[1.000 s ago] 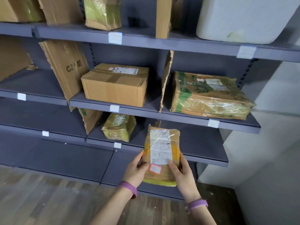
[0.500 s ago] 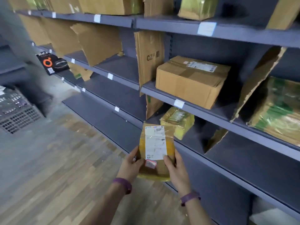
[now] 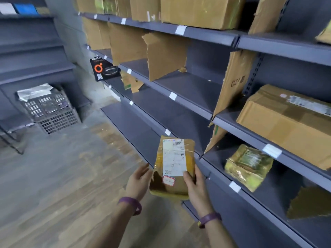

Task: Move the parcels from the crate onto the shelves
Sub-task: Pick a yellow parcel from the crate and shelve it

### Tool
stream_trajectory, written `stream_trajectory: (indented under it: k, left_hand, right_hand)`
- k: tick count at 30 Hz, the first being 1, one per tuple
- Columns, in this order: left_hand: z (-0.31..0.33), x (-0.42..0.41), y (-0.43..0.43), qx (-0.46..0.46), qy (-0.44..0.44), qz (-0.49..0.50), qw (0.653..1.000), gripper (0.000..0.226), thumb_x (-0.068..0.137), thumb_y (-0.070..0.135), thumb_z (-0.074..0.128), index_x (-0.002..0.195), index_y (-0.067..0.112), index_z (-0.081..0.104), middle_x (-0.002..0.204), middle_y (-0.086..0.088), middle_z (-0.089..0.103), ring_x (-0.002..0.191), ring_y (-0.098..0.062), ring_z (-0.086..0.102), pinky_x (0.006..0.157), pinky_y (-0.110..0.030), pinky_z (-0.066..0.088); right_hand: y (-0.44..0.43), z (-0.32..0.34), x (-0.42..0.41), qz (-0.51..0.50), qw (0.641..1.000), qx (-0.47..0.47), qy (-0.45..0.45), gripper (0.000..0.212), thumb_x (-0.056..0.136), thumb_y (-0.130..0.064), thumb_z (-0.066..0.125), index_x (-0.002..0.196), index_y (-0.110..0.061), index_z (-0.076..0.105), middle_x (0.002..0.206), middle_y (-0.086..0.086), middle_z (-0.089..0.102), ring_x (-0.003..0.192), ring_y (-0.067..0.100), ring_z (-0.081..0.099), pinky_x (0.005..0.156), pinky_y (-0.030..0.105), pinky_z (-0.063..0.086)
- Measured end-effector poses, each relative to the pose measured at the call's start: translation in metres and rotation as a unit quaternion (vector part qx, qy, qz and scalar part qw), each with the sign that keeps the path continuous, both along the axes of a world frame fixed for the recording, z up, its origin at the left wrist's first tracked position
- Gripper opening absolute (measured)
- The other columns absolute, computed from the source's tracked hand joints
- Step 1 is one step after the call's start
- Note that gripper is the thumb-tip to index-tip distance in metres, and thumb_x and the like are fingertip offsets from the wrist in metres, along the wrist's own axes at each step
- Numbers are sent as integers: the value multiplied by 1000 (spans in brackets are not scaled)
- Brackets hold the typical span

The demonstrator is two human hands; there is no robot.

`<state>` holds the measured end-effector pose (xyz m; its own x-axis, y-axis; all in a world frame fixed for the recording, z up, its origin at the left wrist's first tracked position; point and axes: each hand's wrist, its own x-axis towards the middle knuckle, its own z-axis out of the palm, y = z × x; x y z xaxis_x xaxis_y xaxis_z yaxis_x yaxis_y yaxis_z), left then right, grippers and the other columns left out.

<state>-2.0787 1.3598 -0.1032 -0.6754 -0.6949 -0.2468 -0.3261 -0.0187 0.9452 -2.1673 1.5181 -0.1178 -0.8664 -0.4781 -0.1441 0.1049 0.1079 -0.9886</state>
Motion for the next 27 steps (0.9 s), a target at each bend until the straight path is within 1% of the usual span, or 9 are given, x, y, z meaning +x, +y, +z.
stream_trajectory:
  k: [2, 5, 7, 10, 15, 17, 22, 25, 27]
  left_hand:
    - [8, -6, -43, -12, 15, 3, 1000, 37, 96, 16, 51, 133, 13, 52, 126, -6, 58, 102, -13, 53, 91, -27, 42]
    - [21, -20, -101, -36, 34, -4, 999, 38, 96, 15, 51, 134, 11, 52, 128, -4, 57, 106, -9, 51, 87, -14, 35]
    - [27, -27, -129, -38, 41, -18, 998, 37, 96, 15, 51, 133, 10, 52, 127, -4, 58, 105, -9, 52, 86, -14, 35]
    - [27, -36, -160, -20, 45, -42, 998, 33, 96, 12, 51, 129, 13, 55, 119, -5, 63, 94, -11, 57, 83, -21, 43]
    - [14, -52, -204, -9, 46, -54, 997, 31, 93, 3, 51, 120, 11, 62, 107, -5, 68, 77, 3, 59, 61, -3, 43]
    - [9, -64, -221, 0, 43, -51, 998, 31, 93, 3, 51, 120, 12, 63, 105, -3, 68, 79, 4, 60, 59, -3, 43]
    - [-4, -101, -273, 8, 20, -42, 999, 31, 94, 7, 51, 121, 18, 61, 112, -5, 67, 88, -6, 63, 64, -7, 46]
    - [-13, -127, -306, 20, 7, -27, 999, 31, 93, 2, 50, 118, 19, 61, 100, 3, 69, 76, 3, 66, 60, -5, 46]
    - [-18, -143, -327, 29, -9, -17, 999, 32, 93, 1, 50, 116, 20, 60, 94, 5, 69, 74, 4, 66, 63, -7, 48]
  right_hand:
    - [-38, 5, -6, -5, 1000, 15, 7, 29, 99, -32, 49, 123, -45, 41, 112, -25, 58, 94, -10, 60, 61, 7, 50]
    - [-91, 15, -17, -21, 999, 23, 32, 30, 99, -34, 50, 124, -48, 42, 108, -32, 59, 91, -20, 58, 62, 4, 47]
    - [-120, 22, -23, -33, 998, 22, 54, 28, 99, -33, 51, 120, -51, 45, 102, -39, 60, 91, -24, 55, 63, 1, 45]
    - [-156, 26, -30, -45, 997, 13, 58, 29, 99, -31, 52, 120, -50, 47, 107, -36, 61, 96, -20, 56, 69, 2, 46]
    - [-206, 19, -45, -42, 997, 27, 58, 33, 98, -32, 52, 126, -49, 43, 117, -32, 57, 106, -12, 55, 91, 14, 46]
    - [-224, 14, -57, -38, 998, 29, 51, 32, 99, -32, 51, 125, -48, 43, 119, -29, 57, 109, -10, 55, 95, 21, 46]
    - [-279, -3, -103, -10, 998, 35, 48, 32, 100, -29, 50, 124, -49, 46, 119, -28, 61, 107, -13, 56, 87, 12, 47]
    - [-318, -20, -135, 7, 999, 30, 42, 37, 100, -25, 51, 133, -39, 45, 123, -23, 59, 111, -8, 56, 87, 10, 46]
    - [-343, -30, -154, 18, 999, 34, 32, 39, 99, -23, 51, 137, -30, 46, 127, -15, 59, 116, 1, 57, 92, 18, 49]
